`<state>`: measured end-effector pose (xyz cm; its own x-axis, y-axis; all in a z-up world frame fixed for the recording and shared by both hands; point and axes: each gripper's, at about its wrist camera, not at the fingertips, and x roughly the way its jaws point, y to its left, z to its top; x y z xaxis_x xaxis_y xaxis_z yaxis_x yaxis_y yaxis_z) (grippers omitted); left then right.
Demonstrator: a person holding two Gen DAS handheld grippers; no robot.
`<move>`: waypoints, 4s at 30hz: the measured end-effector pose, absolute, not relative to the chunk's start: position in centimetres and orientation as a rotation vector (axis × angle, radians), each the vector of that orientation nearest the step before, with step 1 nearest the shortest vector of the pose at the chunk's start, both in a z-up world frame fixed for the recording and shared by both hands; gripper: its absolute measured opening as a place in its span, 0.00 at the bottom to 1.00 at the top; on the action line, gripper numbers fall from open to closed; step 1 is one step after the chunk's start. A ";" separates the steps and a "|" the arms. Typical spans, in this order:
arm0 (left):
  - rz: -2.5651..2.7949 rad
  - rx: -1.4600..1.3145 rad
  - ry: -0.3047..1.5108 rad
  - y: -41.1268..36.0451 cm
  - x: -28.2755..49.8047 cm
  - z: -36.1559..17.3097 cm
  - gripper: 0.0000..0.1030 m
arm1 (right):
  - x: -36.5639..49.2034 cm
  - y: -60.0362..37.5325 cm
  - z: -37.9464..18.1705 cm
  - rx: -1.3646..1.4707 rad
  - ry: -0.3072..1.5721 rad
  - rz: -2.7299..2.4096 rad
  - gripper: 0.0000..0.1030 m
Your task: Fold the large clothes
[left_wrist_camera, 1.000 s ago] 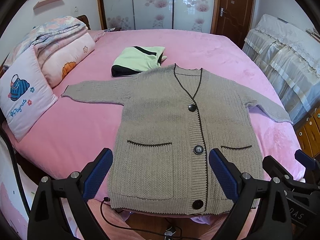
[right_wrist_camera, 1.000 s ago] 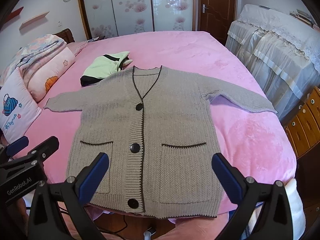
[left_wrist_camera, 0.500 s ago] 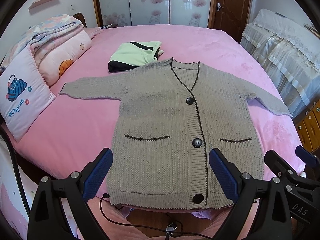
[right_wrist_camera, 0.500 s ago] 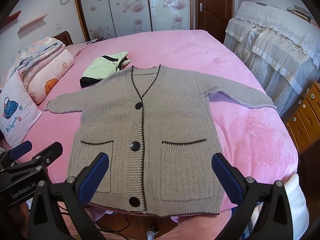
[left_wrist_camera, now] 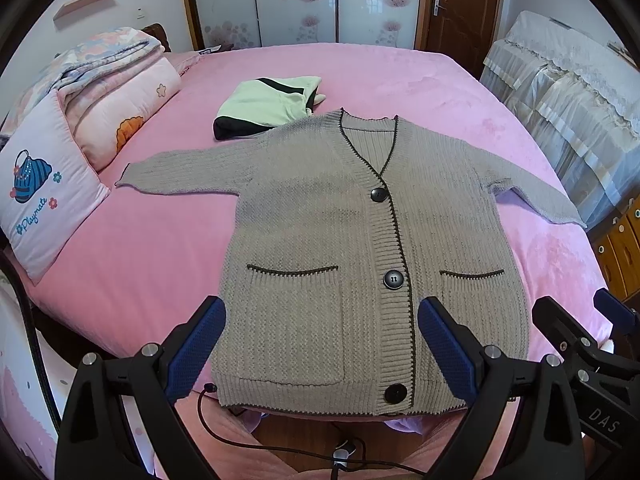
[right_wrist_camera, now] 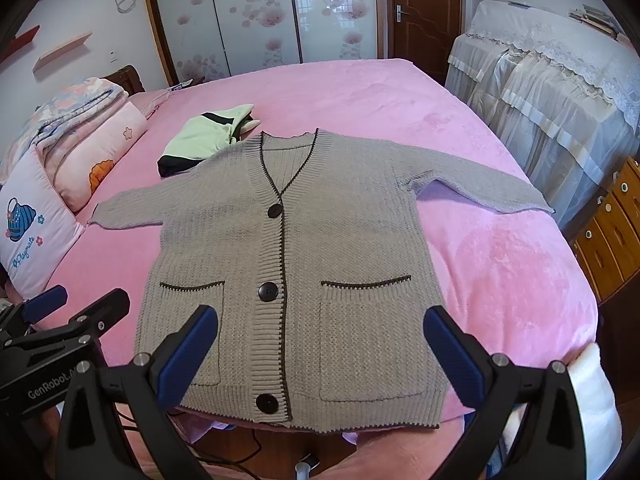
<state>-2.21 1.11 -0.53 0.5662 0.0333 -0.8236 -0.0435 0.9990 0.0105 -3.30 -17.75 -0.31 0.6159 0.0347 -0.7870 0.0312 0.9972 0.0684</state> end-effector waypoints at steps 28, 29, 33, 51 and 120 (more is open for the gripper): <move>0.051 -0.003 0.981 0.9 -1.9 -1.3 0.93 | -3.2 -17.2 -0.4 0.050 0.895 0.017 1.00; 0.051 -0.002 0.982 0.9 -1.9 -1.3 0.93 | -3.2 -17.2 -0.4 0.051 0.895 0.017 1.00; 0.052 0.008 0.987 0.6 -1.7 -1.3 0.93 | -2.9 -17.4 -0.5 0.060 0.898 0.022 1.00; 0.033 0.099 0.943 -2.6 2.5 0.9 0.93 | 0.3 -22.0 0.5 0.124 0.838 0.017 1.00; -0.010 -0.009 0.928 -8.8 26.5 -8.7 0.93 | 25.8 -32.1 -4.0 0.179 0.632 0.103 0.12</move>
<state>26.50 -8.80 -8.67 0.5990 -0.0120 -0.8006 0.0045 0.9999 -0.0116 25.80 -32.14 -4.01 0.8026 0.1500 -0.5773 -0.0411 0.9795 0.1973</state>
